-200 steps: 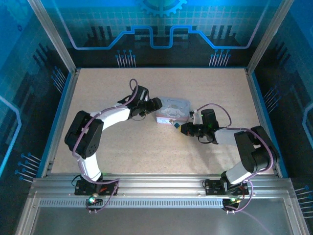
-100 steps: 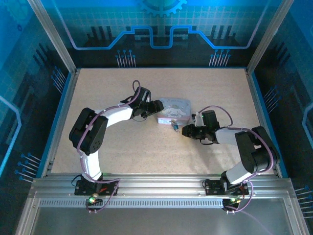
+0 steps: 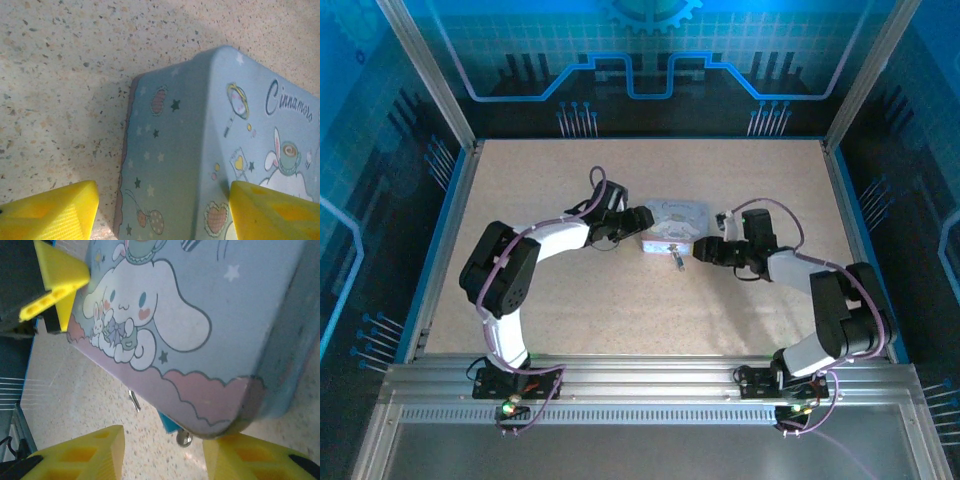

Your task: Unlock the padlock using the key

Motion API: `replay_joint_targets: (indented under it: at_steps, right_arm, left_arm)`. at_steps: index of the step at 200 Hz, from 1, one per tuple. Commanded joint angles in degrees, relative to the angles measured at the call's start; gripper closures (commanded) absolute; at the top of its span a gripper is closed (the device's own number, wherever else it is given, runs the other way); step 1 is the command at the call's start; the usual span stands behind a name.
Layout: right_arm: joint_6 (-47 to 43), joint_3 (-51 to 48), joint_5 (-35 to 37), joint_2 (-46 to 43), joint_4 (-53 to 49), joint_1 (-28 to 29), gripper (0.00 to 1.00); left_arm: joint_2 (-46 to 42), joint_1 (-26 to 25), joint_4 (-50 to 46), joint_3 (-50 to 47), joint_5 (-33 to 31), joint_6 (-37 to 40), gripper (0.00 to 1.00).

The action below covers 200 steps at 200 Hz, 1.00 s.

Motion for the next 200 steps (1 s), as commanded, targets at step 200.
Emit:
replay_joint_targets:
  at_steps: [200]
  right_arm:
    - [2.8, 3.8, -12.0, 13.0, 13.2, -1.8, 0.49]
  left_arm:
    - [-3.8, -0.1, -1.3, -4.8, 1.9, -1.4, 0.33]
